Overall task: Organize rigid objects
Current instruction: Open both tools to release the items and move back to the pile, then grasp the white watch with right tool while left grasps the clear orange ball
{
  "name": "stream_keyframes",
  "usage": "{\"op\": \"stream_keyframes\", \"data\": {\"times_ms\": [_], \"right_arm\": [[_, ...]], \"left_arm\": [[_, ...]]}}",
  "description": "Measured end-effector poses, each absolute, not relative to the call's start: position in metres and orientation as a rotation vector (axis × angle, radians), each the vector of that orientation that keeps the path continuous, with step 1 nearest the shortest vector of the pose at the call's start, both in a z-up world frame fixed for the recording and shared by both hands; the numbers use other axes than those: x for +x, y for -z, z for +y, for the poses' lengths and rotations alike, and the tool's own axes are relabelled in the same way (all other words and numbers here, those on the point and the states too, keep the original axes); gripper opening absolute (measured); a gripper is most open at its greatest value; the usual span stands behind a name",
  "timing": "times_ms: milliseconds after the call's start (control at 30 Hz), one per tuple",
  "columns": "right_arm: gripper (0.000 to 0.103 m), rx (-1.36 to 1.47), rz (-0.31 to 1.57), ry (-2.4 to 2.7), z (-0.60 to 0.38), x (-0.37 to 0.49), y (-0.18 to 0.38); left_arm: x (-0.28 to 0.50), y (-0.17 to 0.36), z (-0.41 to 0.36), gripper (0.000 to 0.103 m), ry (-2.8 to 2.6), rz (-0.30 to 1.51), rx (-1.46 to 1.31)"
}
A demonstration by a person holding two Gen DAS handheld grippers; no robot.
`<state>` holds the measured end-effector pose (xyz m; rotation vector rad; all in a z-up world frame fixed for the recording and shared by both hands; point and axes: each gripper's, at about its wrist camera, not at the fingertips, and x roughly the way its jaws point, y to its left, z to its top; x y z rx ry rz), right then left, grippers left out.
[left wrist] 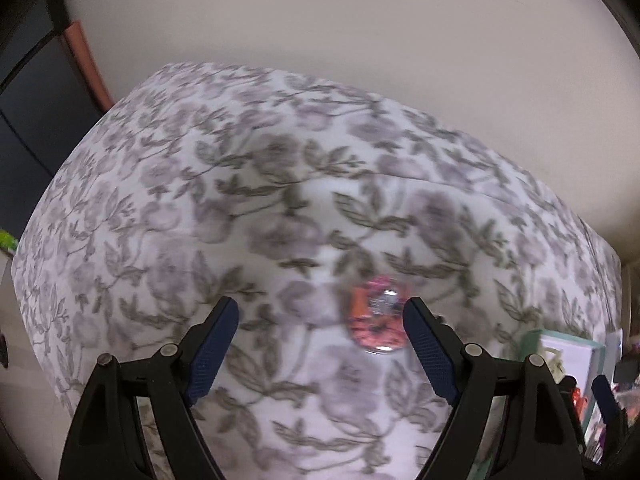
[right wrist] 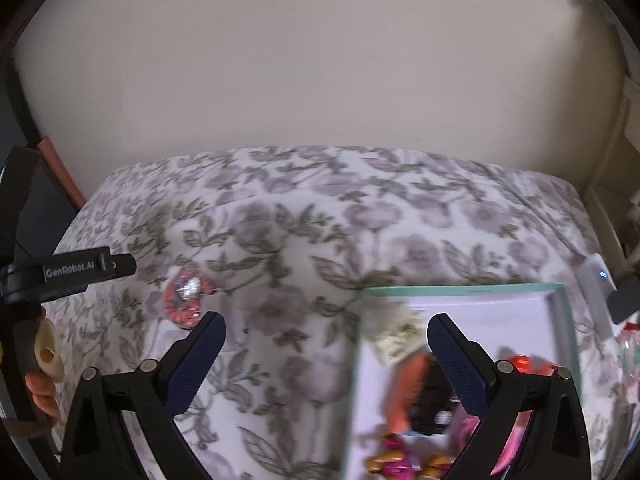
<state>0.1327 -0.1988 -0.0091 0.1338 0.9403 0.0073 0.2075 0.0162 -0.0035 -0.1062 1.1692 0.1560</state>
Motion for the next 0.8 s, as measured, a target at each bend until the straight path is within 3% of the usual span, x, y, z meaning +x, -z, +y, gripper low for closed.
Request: {"op": "stream_keyframes", "data": {"times_ms": [467,800], "right_arm": [[0.101,0.124,0.982,-0.085,-0.147,0.157,0.057],[0.081,0.149,0.997,-0.110,-0.137,0.167,0.080]], "left_arm": [[0.221,0.031,0.045,0.085,-0.144,1.223,-0.193],[0.231,0.058,0.019,0.085,-0.037,1.250,-0.215]]}}
